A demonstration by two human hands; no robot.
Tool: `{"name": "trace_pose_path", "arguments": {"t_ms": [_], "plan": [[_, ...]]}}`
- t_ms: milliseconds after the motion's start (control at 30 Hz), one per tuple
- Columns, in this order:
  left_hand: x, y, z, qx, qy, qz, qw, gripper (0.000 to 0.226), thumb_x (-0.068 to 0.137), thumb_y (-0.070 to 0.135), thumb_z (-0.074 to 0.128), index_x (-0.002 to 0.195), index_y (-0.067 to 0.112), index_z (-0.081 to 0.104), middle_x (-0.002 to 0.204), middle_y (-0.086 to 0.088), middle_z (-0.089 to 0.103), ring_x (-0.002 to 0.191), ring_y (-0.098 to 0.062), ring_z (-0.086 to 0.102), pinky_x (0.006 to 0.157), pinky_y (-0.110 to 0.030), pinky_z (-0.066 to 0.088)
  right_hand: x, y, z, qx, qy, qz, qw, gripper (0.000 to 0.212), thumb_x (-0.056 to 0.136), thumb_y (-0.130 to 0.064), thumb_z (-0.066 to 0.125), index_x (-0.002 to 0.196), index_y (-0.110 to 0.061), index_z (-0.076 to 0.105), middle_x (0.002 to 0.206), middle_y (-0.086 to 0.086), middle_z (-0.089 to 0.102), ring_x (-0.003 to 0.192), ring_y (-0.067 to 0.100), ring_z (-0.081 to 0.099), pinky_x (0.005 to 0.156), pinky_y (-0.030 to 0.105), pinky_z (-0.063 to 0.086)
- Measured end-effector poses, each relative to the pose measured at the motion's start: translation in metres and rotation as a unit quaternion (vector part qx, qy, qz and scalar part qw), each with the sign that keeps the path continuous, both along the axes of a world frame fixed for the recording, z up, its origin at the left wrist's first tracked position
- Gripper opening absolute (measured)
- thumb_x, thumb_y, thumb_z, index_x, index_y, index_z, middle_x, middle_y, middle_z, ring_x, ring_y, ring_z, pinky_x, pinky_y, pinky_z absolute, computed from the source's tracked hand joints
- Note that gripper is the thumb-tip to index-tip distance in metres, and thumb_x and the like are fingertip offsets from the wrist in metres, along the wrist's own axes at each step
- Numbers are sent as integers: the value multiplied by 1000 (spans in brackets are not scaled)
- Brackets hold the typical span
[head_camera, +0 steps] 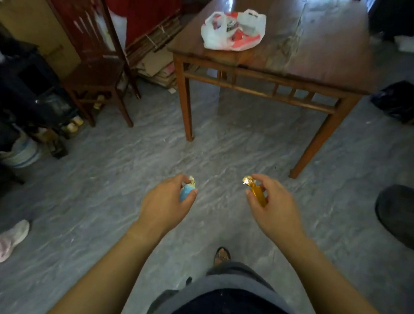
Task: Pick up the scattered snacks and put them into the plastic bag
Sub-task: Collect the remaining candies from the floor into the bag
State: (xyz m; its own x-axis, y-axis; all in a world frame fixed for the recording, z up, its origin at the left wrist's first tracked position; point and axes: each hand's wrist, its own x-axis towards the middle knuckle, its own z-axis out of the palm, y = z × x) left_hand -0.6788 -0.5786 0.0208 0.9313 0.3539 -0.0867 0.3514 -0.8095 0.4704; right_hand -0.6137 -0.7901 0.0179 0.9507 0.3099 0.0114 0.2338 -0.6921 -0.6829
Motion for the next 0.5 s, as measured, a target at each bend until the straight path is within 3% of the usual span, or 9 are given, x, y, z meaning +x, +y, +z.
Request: {"name": "trace_pose_path", "arguments": {"t_ms": [300,500], "plan": [[176,60,6,-1,27,18,999,29,89,45,51,111,27,54,106,3,64,89,-17,60,72,-29,47,193,77,8,-4,11,65,998,32,87,-36,55,118,-29,53,109,-6,60,90,9,56,78,24,44],[295,122,-13,-2,22,23,999,31,88,44,53,114,28,55,108,3,64,86,-13,57,69,-26,41,310,129,-12,-11,23,28,999,31,88,-35,55,118,-30,52,100,-9,56,83,6,51,72,23,39]]}}
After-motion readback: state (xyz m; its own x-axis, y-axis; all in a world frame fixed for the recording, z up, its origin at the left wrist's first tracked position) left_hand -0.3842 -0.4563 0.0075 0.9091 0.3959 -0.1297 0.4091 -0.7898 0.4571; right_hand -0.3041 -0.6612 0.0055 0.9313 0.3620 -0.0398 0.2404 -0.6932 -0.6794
